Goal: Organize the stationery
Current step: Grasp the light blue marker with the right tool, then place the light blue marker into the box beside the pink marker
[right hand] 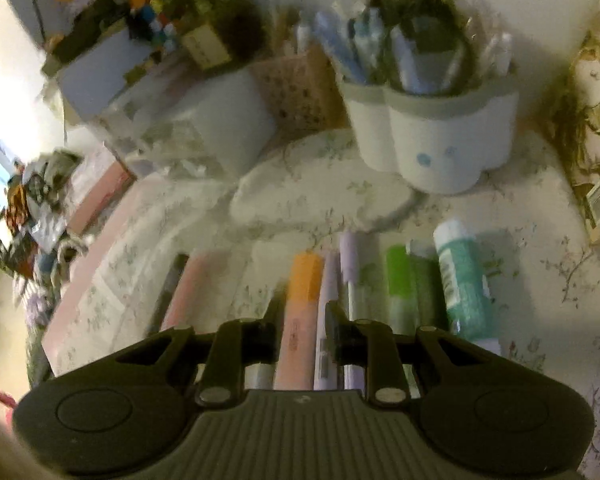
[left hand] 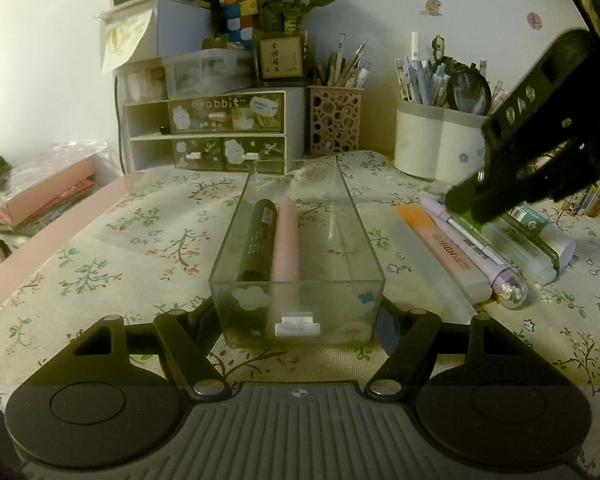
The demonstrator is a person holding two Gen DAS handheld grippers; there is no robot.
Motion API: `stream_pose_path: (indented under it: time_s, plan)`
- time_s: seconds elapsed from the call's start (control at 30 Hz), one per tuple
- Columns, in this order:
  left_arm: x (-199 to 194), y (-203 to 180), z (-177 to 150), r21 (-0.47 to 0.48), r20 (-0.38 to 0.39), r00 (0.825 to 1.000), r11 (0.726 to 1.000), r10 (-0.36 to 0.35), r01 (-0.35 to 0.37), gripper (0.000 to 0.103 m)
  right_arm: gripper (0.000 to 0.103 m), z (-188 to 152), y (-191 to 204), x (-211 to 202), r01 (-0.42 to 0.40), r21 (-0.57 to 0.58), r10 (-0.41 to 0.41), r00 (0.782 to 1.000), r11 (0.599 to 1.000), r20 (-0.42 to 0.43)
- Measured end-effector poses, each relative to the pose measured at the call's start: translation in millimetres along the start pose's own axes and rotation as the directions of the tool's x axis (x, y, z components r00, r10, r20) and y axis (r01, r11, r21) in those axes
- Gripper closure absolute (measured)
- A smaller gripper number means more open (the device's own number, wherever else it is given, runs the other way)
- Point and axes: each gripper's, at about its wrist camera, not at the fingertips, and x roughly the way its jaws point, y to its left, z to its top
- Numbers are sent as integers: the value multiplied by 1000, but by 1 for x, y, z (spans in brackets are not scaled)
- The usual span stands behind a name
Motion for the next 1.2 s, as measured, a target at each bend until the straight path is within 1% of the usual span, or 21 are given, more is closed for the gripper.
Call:
stream_pose_path:
  time_s: [0.07,0.27,0.47,0.53,0.63,0.67,0.8,0.9,1.03,1.1,1.2]
  plan:
    - [0,0,0,0,0,1000,1000,0,0,31,93,-6,7,4,1,-42,-1,1000,999,-13]
    - [0,0,0,0,0,1000,1000,0,0,31,93,-16,24,10,5,-114,-8,1000,993,-25]
    - [0,0,0,0,0,1000,1000,0,0,31,94,-19,46,18,-1,-216,-12,998,976,-59]
    - [0,0,0,0,0,1000,1000,0,0,31,94,-19,50,23,13,-224,-30,997,975,-76]
    - [0,0,0,0,0,1000,1000,0,0,31,94,-20,54,34,55,-242,-81,992,969,-99]
    - [0,0,0,0,0,1000,1000,0,0,31,94,-20,55,34,60,-249,-85,992,967,-90]
    - [0,0,0,0,0,1000,1000,0,0,31,98,-18,51,35,69,-216,-88,993,974,-84]
    - [0,0,0,0,0,1000,1000,0,0,31,98,-17,46,29,55,-169,-65,996,984,-57]
    - [0,0,0,0,0,1000,1000,1,-1,31,98,-13,37,17,29,-100,-30,1000,995,-2]
    - [0,0,0,0,0,1000,1000,1,-1,31,98,-9,36,10,28,-76,-26,999,997,32]
    - [0,-1,0,0,0,1000,1000,1,-1,31,98,-1,35,3,5,-22,-3,998,1000,68]
